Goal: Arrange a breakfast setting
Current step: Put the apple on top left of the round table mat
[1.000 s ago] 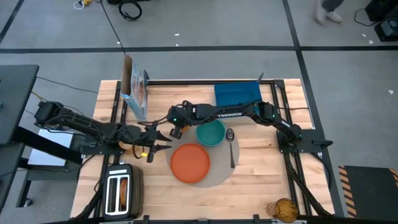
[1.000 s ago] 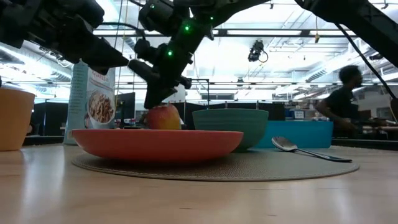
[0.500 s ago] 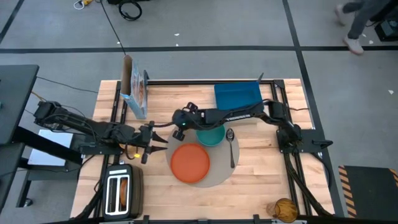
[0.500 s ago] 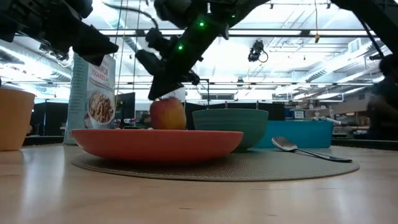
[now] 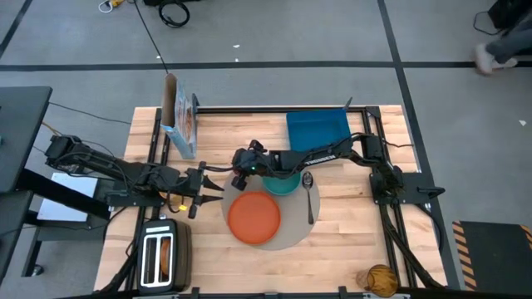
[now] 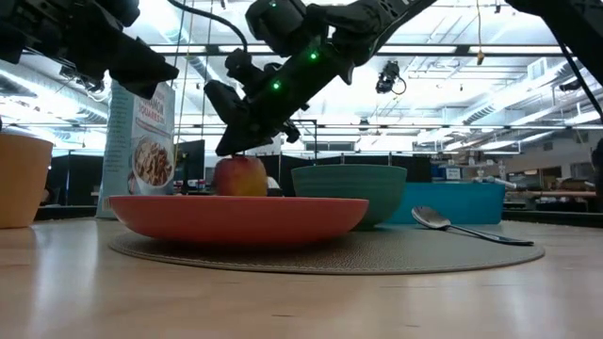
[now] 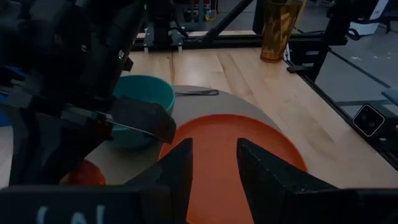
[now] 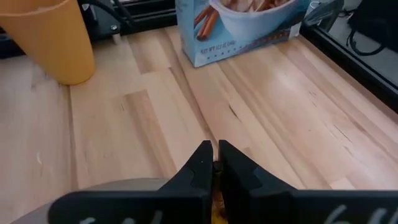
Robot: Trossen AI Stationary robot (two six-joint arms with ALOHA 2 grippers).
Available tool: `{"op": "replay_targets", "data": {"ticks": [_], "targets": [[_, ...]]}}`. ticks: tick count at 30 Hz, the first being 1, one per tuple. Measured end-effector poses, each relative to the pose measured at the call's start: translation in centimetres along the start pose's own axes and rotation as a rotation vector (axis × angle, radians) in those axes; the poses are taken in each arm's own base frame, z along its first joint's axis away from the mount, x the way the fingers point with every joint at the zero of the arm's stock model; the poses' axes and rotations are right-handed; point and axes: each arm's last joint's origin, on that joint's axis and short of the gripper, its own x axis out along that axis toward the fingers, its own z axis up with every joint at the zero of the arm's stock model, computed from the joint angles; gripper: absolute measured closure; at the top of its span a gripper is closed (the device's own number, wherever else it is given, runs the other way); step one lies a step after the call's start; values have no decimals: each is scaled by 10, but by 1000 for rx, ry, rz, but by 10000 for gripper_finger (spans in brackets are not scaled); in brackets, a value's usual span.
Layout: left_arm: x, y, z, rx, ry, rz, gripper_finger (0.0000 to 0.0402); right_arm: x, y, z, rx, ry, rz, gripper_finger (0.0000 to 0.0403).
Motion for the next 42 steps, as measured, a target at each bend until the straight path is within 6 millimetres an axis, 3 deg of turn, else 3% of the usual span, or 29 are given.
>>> {"op": "replay_targets", "data": {"ticks": [16,25,42], "targets": [[0,0,0,-8,0,0,269,1,-2,0,-23,5,-5,380],[0,0,0,-13,0,0,269,5,-4,-19,-4,-37,2,380],[0,0,0,-7,1,0,269,4,-2,-14,-41,-77,10,377]]}}
